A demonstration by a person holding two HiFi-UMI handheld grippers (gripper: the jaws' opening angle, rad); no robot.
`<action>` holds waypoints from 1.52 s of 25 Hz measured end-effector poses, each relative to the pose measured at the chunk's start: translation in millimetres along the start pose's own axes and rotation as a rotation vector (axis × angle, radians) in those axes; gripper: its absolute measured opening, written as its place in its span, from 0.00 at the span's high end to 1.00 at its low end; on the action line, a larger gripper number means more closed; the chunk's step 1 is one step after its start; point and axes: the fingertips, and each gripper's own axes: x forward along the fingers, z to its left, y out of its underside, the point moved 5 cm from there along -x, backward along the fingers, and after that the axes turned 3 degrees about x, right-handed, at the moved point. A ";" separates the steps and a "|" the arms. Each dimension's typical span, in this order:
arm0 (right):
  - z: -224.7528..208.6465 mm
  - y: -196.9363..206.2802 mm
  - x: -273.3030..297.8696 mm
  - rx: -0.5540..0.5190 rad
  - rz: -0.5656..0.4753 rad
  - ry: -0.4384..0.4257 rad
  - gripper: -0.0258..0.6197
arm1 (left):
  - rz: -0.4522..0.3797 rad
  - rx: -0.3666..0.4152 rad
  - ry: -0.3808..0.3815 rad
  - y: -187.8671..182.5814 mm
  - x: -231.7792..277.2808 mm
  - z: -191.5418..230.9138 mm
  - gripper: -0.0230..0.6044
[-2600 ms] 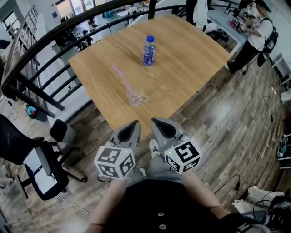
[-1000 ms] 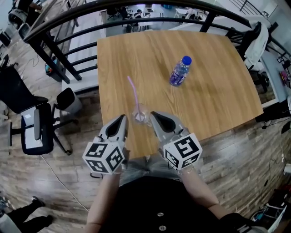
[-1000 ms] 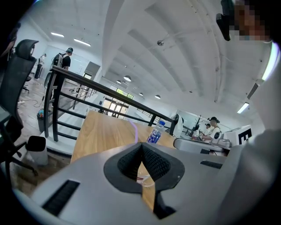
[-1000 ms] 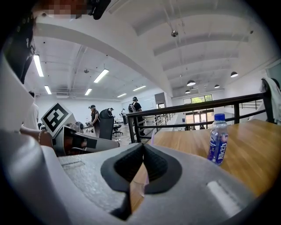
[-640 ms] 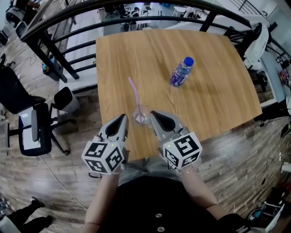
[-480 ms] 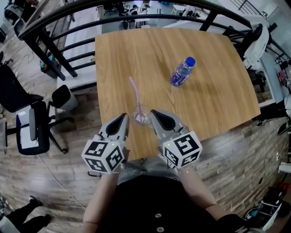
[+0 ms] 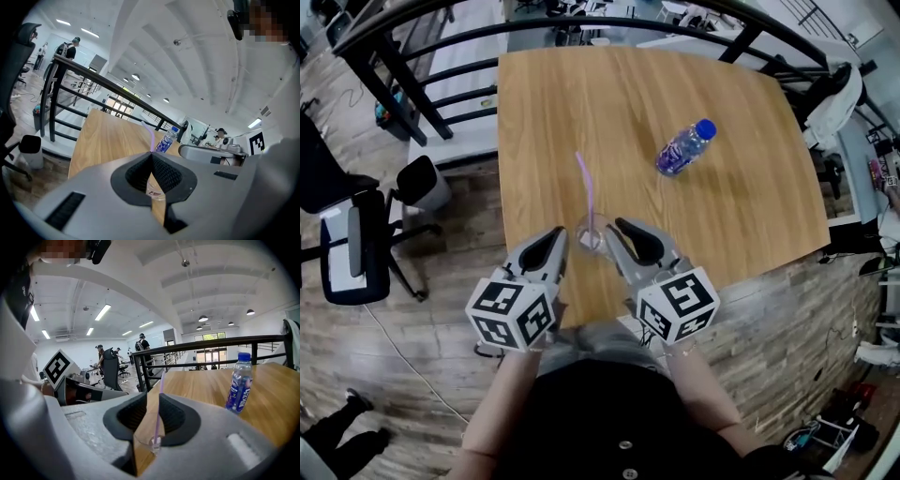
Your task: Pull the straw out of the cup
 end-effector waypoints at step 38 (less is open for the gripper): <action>-10.7 22.8 77.4 0.034 0.213 -0.109 0.91 | 0.038 -0.027 0.000 18.3 2.2 44.5 0.94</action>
